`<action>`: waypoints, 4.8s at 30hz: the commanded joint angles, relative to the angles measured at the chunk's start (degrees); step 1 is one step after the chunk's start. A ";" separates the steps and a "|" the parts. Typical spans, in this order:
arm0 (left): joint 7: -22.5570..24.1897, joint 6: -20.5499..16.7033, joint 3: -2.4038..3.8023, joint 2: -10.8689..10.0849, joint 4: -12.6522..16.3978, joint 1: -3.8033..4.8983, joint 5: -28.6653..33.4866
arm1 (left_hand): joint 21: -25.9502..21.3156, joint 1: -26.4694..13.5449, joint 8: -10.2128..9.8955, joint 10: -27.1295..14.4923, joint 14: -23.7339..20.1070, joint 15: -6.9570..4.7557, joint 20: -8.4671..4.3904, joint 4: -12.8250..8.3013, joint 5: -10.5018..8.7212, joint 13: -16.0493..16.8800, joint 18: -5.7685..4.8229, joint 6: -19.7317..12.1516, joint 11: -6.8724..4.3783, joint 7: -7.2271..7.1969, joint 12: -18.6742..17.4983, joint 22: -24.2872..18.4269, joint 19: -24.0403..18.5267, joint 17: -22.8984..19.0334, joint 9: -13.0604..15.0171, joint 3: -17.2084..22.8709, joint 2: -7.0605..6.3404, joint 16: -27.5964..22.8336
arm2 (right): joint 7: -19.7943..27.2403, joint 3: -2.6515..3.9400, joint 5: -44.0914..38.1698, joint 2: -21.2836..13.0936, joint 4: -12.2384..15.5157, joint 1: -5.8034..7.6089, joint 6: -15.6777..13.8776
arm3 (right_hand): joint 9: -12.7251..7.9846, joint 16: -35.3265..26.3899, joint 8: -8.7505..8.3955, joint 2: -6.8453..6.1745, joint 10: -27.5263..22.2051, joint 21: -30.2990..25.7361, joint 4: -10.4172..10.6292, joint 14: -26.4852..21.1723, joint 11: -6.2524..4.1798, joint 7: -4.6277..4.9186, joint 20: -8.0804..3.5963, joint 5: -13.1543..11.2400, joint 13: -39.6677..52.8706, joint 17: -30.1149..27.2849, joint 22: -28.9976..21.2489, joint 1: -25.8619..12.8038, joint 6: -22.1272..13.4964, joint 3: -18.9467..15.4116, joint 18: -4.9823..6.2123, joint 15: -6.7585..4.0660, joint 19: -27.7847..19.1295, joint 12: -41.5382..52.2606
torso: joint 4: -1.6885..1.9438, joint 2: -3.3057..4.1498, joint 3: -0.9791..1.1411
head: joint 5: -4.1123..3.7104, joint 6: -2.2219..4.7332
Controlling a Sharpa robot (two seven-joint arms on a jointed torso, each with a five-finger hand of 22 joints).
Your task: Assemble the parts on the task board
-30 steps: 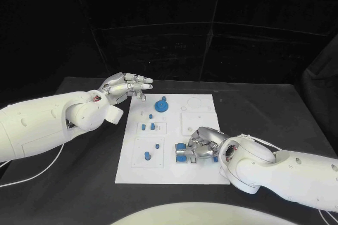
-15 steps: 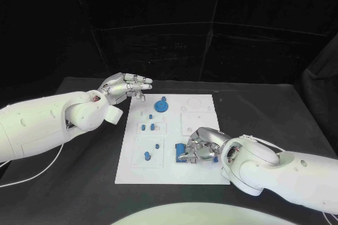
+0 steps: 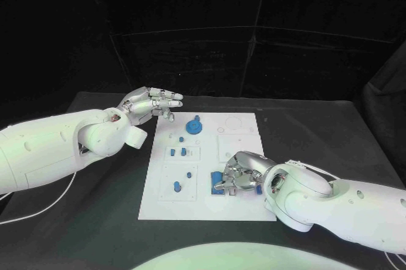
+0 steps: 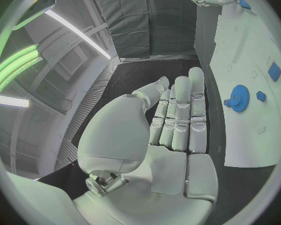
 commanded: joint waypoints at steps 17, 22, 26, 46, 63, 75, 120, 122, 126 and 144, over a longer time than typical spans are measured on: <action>0.11 0.75 0.04 0.16 -0.09 0.08 0.20 | -0.37 0.05 0.39 -0.54 -0.51 0.14 -0.09 -0.05 0.16 0.08 0.74 -0.17 0.15 0.04 0.26 -0.09 -0.40 -0.17 0.04 -0.49 0.62 -0.21 | 0.81 0.02 -5.05 1.47 -1.26 0.07 -1.10 | 0.15 0.12 0.29 1.95 0.87 0.18 -2.95 3.00 -0.17 -0.27 -0.33 -0.93 0.48 0.39 3.09 3.94 0.85 0.53 -0.55 -0.44 0.32 0.35 | -0.02 -0.03 0.02 | -0.28 -0.21; 0.11 0.74 0.04 0.09 -0.03 0.08 0.20 | -0.37 0.05 0.39 -0.54 -0.51 0.14 -0.09 -0.05 0.16 0.08 0.74 -0.17 0.15 0.04 0.26 -0.09 -0.40 -0.17 0.04 -0.49 0.62 -0.21 | 4.48 0.03 -1.52 0.26 -0.62 0.07 -3.63 | -0.12 -0.06 -0.42 1.83 0.76 0.03 -1.91 2.95 0.05 0.02 -0.28 1.35 0.23 0.18 2.92 1.68 0.15 -1.08 -0.51 -0.29 0.18 -0.13 | -0.06 -0.01 0.04 | -0.24 -0.06; 0.12 0.71 0.03 0.00 0.01 0.08 0.20 | -0.37 0.05 0.39 -0.54 -0.51 0.14 -0.09 -0.05 0.16 0.08 0.74 -0.17 0.15 0.04 0.26 -0.09 -0.40 -0.17 0.04 -0.49 0.62 -0.21 | 11.20 0.06 6.55 -2.82 0.90 0.11 -4.65 | -0.94 -0.53 -2.36 2.30 -0.06 -0.64 -1.71 2.80 0.66 0.79 0.00 3.00 -0.68 -0.44 1.97 1.45 -2.00 -1.88 -0.28 0.14 -0.55 -1.50 | -0.06 -0.07 -0.01 | -0.42 0.07; 0.40 0.43 -0.01 -0.08 0.04 0.07 0.20 | -0.37 0.05 0.39 -0.54 -0.51 0.14 -0.09 -0.05 0.16 0.08 0.74 -0.17 0.15 0.04 0.26 -0.09 -0.40 -0.17 0.04 -0.49 0.62 -0.21 | 3.19 0.22 -0.43 -16.30 5.00 1.93 6.32 | -5.11 -1.85 -8.80 4.43 -1.46 -1.32 -2.06 2.45 1.35 1.51 0.88 5.39 -3.58 -1.90 1.32 1.42 0.75 -4.44 -0.07 0.82 -1.07 -5.76 | -0.18 0.00 0.06 | -2.54 0.78; 0.38 0.50 -0.03 -0.28 0.05 0.07 0.20 | -0.37 0.05 0.39 -0.54 -0.51 0.14 -0.09 -0.05 0.16 0.08 0.74 -0.17 0.15 0.04 0.26 -0.09 -0.40 -0.17 0.04 -0.49 0.62 -0.21 | -3.47 0.15 -9.65 -14.13 2.89 1.81 10.79 | -4.46 -2.26 -8.79 3.92 -1.25 -1.60 -0.21 2.42 0.93 0.94 0.58 5.46 -3.79 -2.21 1.09 -0.77 2.74 -6.73 -0.03 0.49 -1.19 -6.32 | -0.11 0.03 0.07 | -2.78 0.61; 0.24 0.64 -0.04 -0.32 -0.03 0.07 0.20 | -0.40 0.00 0.47 -0.65 -0.57 0.15 -0.06 -0.06 0.16 0.09 0.74 -0.18 0.17 0.04 0.44 -0.11 -0.45 -0.27 0.05 -0.61 0.65 -0.14 | -3.40 0.12 -9.53 -11.16 1.62 0.99 12.33 | -4.02 -2.22 -8.67 4.03 -1.17 -1.60 -0.42 2.47 0.77 0.76 0.46 5.11 -3.74 -2.09 1.14 -0.11 3.15 -6.81 -0.04 0.36 -1.14 -6.36 | -0.16 0.05 0.08 | -2.58 0.21; 0.03 0.74 -0.06 -0.30 -0.04 0.06 0.20 | -0.41 0.08 0.51 -0.73 -0.60 0.14 -0.06 -0.12 0.16 0.09 0.76 -0.20 0.15 0.03 0.55 -0.11 -0.46 -0.33 0.05 -0.61 0.75 -0.09 | 2.00 0.09 8.24 -9.57 2.61 0.59 -0.30 | -4.60 -1.58 -15.43 7.38 -1.77 -1.22 -8.27 2.84 0.64 1.08 0.13 16.96 -4.10 -0.11 2.27 8.86 3.71 4.42 -0.31 0.19 -0.24 -8.19 | 0.04 0.02 0.01 | -2.60 0.28; 0.00 0.77 -0.06 -0.28 -0.03 0.06 0.20 | -0.41 0.08 0.51 -0.73 -0.60 0.14 -0.06 -0.12 0.16 0.09 0.76 -0.20 0.15 0.03 0.55 -0.11 -0.46 -0.33 0.05 -0.61 0.75 -0.09 | 2.84 0.10 10.05 -9.61 2.96 0.59 -1.93 | -4.73 -1.56 -15.67 7.02 -1.64 -1.19 -8.15 2.85 0.76 1.09 0.17 16.73 -3.91 -0.07 2.33 8.43 3.82 4.84 -0.32 0.22 -0.21 -7.96 | 0.04 0.02 0.01 | -2.56 0.25; -0.05 0.77 -0.06 -0.29 -0.01 0.06 0.20 | -0.41 0.08 0.51 -0.73 -0.60 0.14 -0.06 -0.12 0.16 0.09 0.76 -0.20 0.15 0.03 0.55 -0.11 -0.46 -0.33 0.05 -0.61 0.75 -0.09 | 3.92 0.10 12.80 -9.48 3.51 0.59 -3.78 | -4.92 -1.61 -16.02 6.38 -1.56 -1.18 -7.86 2.83 0.78 1.14 0.23 16.17 -3.84 -0.11 2.35 7.61 4.07 5.47 -0.32 0.28 -0.21 -7.89 | 0.03 0.04 0.01 | -2.56 0.15; 0.01 0.76 -0.06 -0.30 0.14 0.07 0.20 | -0.41 0.08 0.51 -0.73 -0.60 0.14 -0.06 -0.12 0.16 0.09 0.76 -0.20 0.15 0.03 0.55 -0.11 -0.46 -0.33 0.05 -0.61 0.75 -0.09 | 0.41 0.10 15.06 -6.55 2.05 0.60 -0.31 | -4.24 -0.13 -15.41 3.91 1.32 -0.02 -3.22 3.28 -0.46 -0.51 -0.51 17.28 -1.42 2.01 4.01 -0.38 8.86 10.78 -0.67 -0.65 0.95 -4.78 | 0.06 0.00 -0.04 | -2.31 -0.18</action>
